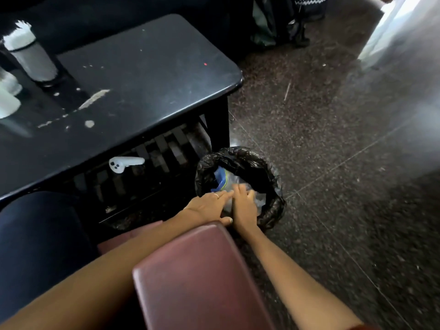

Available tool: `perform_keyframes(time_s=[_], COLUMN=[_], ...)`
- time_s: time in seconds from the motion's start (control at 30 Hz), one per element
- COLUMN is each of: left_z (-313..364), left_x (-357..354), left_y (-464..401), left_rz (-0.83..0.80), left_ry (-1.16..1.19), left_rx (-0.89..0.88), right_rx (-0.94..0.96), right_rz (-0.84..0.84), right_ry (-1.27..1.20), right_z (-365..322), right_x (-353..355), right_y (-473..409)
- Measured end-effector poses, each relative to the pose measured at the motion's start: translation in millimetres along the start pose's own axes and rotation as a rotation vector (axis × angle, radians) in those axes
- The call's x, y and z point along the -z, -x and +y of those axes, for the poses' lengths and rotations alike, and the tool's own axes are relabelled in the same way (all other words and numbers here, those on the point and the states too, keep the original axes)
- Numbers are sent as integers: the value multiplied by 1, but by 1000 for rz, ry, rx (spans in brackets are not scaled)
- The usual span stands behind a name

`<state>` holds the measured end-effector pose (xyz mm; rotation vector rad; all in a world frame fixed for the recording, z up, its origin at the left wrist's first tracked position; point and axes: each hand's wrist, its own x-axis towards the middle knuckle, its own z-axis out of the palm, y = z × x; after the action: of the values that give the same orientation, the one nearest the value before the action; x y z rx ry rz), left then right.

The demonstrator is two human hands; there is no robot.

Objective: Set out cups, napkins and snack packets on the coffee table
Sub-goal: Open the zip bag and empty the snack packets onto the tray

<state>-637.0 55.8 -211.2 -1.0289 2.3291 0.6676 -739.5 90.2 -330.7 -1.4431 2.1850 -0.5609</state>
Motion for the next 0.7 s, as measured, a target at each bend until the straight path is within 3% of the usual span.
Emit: perform_keyframes(time_s=[0.1,0.2,0.3,0.47,0.7], left_z=[-4,-7,-9,-11,-9], left_x=[-4,-6,-8,-10,-8], left_y=[-1,-1,-2,-2,-1], left_rz=[-18,-23,-20,-11,10], left_ry=[-19,-40,-36,-44,-62], left_rx=[6,7,12,18,26], right_rx=[-6,-132,-260,-305,-152], right_rz=[-305,-666,-812,-781,-276], right_ry=[240,317,299,321,307], right_z=[9,7,5,3,5], right_x=[-12,-19,-21,-28,-28], right_y=[-10,-18,-25,-30,-22])
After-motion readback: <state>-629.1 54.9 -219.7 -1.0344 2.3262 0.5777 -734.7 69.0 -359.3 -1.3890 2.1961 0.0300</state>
